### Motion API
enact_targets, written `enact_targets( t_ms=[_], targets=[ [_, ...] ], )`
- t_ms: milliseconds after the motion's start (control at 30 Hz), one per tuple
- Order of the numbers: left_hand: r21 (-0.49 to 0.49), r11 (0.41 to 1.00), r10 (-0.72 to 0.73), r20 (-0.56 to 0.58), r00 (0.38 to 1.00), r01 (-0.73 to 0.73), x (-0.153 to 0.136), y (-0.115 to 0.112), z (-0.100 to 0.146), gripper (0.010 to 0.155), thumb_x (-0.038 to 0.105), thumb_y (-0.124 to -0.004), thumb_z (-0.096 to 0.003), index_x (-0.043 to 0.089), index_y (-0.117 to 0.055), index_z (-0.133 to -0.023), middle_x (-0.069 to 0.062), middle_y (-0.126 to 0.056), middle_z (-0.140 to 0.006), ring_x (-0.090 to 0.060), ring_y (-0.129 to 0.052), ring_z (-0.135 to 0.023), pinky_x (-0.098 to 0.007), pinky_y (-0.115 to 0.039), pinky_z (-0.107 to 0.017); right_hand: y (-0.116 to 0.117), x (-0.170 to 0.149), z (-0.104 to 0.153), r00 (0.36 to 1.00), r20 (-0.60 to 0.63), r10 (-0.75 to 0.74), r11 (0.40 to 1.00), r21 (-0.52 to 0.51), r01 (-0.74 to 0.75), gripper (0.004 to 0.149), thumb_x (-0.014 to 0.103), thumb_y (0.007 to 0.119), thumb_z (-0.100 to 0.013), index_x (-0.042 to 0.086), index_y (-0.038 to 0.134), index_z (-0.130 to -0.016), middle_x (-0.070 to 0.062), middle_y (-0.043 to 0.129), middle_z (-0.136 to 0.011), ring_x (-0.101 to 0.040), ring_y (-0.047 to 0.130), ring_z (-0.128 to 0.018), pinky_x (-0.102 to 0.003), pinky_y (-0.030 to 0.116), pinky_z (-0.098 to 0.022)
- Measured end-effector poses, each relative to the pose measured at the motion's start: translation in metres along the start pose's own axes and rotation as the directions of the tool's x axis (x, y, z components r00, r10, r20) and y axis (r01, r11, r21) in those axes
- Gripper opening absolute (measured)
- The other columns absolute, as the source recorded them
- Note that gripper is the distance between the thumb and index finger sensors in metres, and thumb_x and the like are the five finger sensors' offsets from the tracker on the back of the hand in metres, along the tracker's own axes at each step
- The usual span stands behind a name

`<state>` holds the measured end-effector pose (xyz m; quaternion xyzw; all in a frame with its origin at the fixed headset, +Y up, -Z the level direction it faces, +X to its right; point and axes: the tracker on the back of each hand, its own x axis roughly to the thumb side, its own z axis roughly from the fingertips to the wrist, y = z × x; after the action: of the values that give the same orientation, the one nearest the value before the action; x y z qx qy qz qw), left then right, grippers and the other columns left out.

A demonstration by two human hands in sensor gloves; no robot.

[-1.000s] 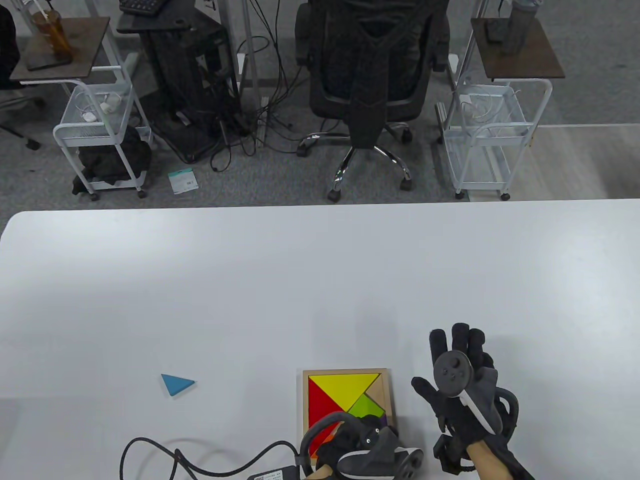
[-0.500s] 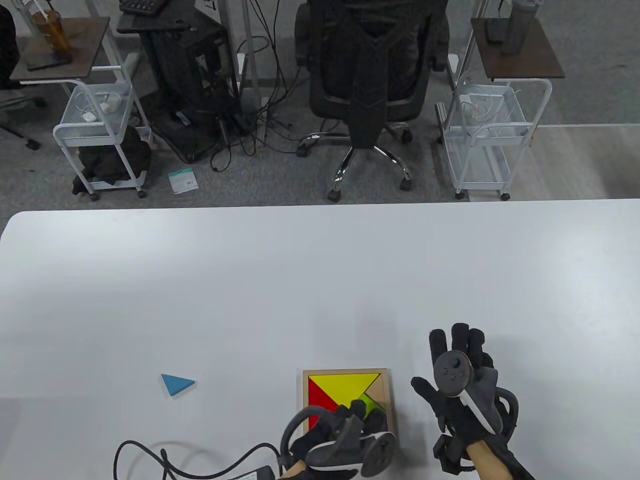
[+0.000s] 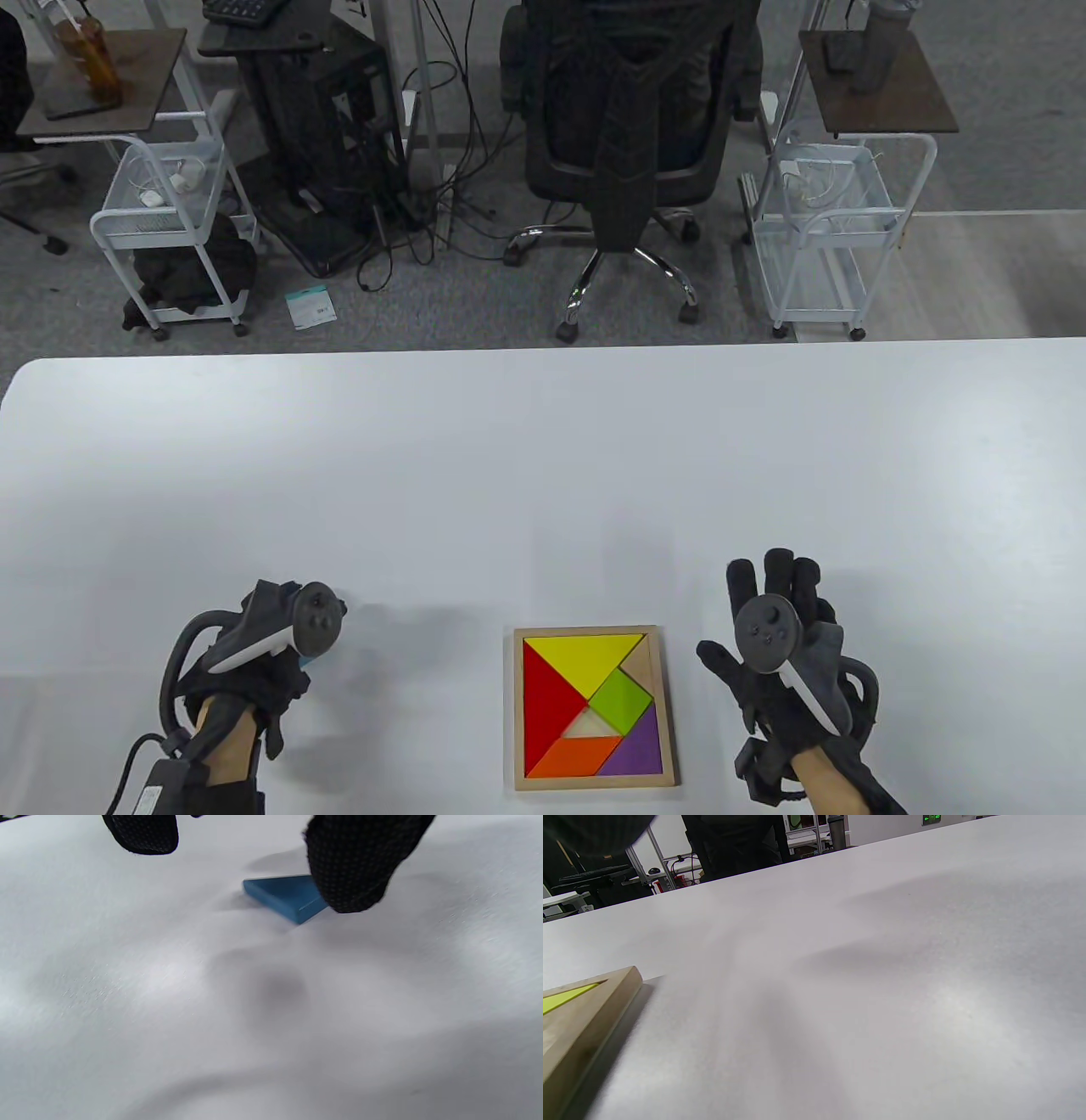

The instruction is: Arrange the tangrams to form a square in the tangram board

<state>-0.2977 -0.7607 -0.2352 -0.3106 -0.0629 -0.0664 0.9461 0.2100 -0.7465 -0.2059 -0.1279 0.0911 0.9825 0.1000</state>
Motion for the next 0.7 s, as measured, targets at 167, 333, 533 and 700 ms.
enact_targets(
  t_ms=[167, 333, 533, 700],
  targets=[
    [0.047, 0.998, -0.037, 0.042, 0.998, 0.035, 0.001, -0.011, -0.003, 0.075, 0.017, -0.079, -0.0513, 0.050, -0.032, -0.101, -0.014, -0.029, -0.116, -0.050, -0.045, -0.106, -0.067, -0.064, -0.072, 0.000, -0.001, -0.001, 1.000, -0.011, -0.003, 1.000, 0.005, 0.003, 0.089, 0.062, 0.065, -0.033, 0.052, 0.005, -0.098, 0.016, -0.025, -0.101, -0.013, -0.026, -0.098, -0.043, 0.006, -0.086],
    [0.085, 0.993, -0.088, 0.082, 0.993, 0.081, 0.012, -0.016, -0.009, 0.074, 0.007, -0.075, -0.0494, 0.051, -0.041, -0.098, -0.011, -0.040, -0.114, -0.045, -0.061, -0.103, -0.061, -0.072, -0.070, -0.001, -0.001, -0.001, 1.000, -0.017, -0.003, 1.000, 0.005, 0.003, 0.089, 0.062, 0.065, -0.034, 0.052, 0.004, -0.097, 0.016, -0.025, -0.101, -0.013, -0.026, -0.098, -0.043, 0.006, -0.086],
    [0.101, 0.995, -0.033, 0.100, 0.994, 0.023, 0.009, -0.020, -0.011, 0.070, 0.006, -0.075, -0.0496, 0.050, -0.046, -0.097, -0.011, -0.040, -0.111, -0.044, -0.061, -0.098, -0.050, -0.075, -0.067, -0.001, -0.002, -0.001, 1.000, -0.021, -0.009, 1.000, 0.008, 0.009, 0.089, 0.061, 0.065, -0.033, 0.052, 0.004, -0.097, 0.016, -0.025, -0.101, -0.013, -0.026, -0.098, -0.043, 0.006, -0.086],
    [0.122, 0.992, -0.034, 0.112, 0.993, 0.020, 0.010, -0.018, -0.013, 0.063, 0.017, -0.081, -0.0504, 0.049, -0.051, -0.096, -0.009, -0.050, -0.106, -0.039, -0.070, -0.088, -0.040, -0.082, -0.058, 0.000, -0.003, -0.002, 1.000, -0.026, -0.007, 1.000, 0.018, 0.008, 0.089, 0.061, 0.066, -0.033, 0.052, 0.004, -0.097, 0.016, -0.025, -0.101, -0.013, -0.026, -0.098, -0.043, 0.006, -0.086]
  ],
)
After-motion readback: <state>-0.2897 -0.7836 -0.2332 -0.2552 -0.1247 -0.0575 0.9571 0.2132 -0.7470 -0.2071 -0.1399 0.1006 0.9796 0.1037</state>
